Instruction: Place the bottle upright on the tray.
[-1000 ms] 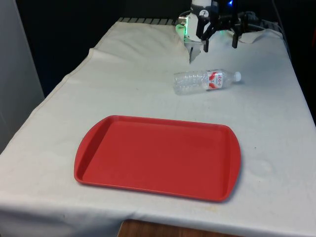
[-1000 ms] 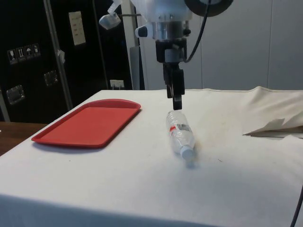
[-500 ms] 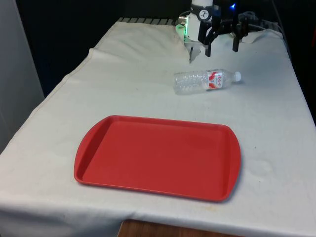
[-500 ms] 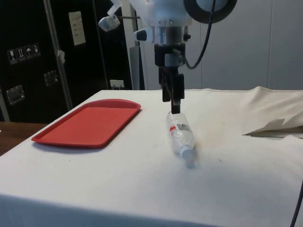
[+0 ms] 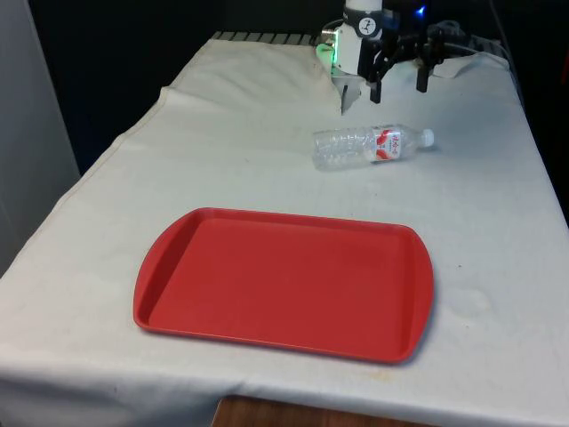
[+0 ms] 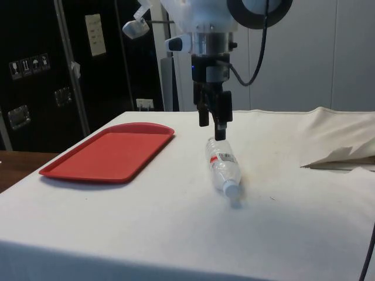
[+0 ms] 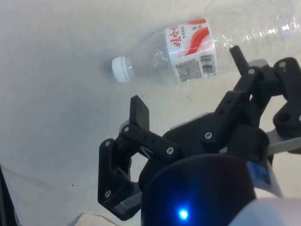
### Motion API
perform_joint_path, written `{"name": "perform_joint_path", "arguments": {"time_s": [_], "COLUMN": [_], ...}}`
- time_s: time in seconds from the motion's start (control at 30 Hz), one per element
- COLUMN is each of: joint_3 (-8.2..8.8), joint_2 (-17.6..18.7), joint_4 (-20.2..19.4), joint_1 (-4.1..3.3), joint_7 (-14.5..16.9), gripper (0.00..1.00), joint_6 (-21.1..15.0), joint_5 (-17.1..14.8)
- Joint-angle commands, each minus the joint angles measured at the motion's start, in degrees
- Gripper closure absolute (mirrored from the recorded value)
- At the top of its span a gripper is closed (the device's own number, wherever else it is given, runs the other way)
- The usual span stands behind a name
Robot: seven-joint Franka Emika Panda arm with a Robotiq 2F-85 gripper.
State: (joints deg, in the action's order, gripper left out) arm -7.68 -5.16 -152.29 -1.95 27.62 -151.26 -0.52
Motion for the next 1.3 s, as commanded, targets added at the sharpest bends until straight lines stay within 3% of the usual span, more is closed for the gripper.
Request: {"name": "perform_joint_path", "arguments": {"time_s": [0.0,0.1,0.13,0.43,0.47,0.77,0.8,0.9,1.07,1.1,1.27], "joint_3": [0.06,0.11,0.06,0.29,0.17,0.74,0.69,0.97,1.2,1.15,1.55], "joint_2": [-0.1,-0.1,0.0,-0.2,-0.1,-0.2,-0.1,-0.2,-0.3,-0.1,-0.3], "joint_4": [-0.3,-0.5,-0.2,-1.1,-0.8,-1.4,-1.0,-1.4,-1.5,-1.3,-1.7], "joint_1": [-0.29,-0.23,0.0,-0.06,0.11,0.0,0.11,0.06,0.06,0.11,0.06], "joint_7": [1.4,3.1,2.2,7.4,6.8,12.4,11.5,14.4,17.0,16.3,20.0], "gripper": [0.0,0.0,0.0,0.0,0.0,0.0,0.0,0.0,0.0,0.0,0.0], "joint_6": [-0.6,-0.6,0.0,-0.6,0.0,-0.6,0.0,-0.5,-0.5,0.0,-0.5], "joint_5": [-0.9,-0.7,0.0,-0.5,0.0,-0.2,0.0,-0.2,-0.2,0.0,-0.2]}}
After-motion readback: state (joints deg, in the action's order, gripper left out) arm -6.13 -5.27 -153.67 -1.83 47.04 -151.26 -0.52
